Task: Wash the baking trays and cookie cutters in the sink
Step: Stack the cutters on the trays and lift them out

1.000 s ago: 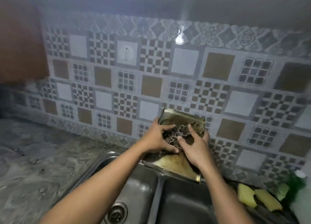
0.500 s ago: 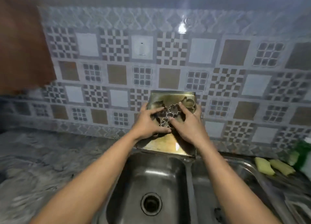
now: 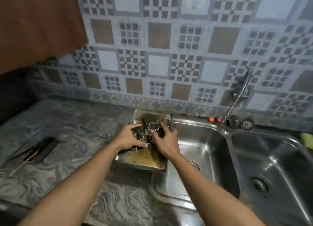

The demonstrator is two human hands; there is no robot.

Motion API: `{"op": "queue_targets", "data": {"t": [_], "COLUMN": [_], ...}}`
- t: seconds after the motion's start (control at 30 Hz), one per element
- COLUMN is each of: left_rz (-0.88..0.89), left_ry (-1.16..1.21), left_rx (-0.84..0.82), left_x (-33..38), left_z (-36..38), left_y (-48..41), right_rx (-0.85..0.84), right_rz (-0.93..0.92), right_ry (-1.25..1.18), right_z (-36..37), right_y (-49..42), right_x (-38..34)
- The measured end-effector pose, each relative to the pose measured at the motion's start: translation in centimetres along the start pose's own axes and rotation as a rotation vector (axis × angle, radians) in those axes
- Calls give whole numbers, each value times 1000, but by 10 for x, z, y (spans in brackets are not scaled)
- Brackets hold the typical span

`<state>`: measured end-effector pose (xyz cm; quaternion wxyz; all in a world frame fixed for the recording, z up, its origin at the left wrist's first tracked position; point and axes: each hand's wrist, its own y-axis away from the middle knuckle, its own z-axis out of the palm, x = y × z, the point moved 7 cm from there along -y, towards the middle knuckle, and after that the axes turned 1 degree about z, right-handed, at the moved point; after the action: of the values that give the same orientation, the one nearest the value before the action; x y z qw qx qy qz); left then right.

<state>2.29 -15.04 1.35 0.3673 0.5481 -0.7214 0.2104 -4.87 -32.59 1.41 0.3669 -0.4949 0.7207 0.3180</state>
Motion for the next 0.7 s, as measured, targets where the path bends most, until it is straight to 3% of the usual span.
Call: {"op": "queue_targets", "data": {"t": [0.27, 0.7], "left_rz": [-162, -237], "left_ry": [-34, -74], "left_rx": [-50, -96], "left_x": [-120, -164], "left_z": [-8, -4], "left_y": [8, -12], "right_rx": [-231, -162], "right_rz": [214, 212], "right_ry": [-323, -269], "right_z": [114, 145], "right_y": [-6, -23], "right_x": [26, 43]}}
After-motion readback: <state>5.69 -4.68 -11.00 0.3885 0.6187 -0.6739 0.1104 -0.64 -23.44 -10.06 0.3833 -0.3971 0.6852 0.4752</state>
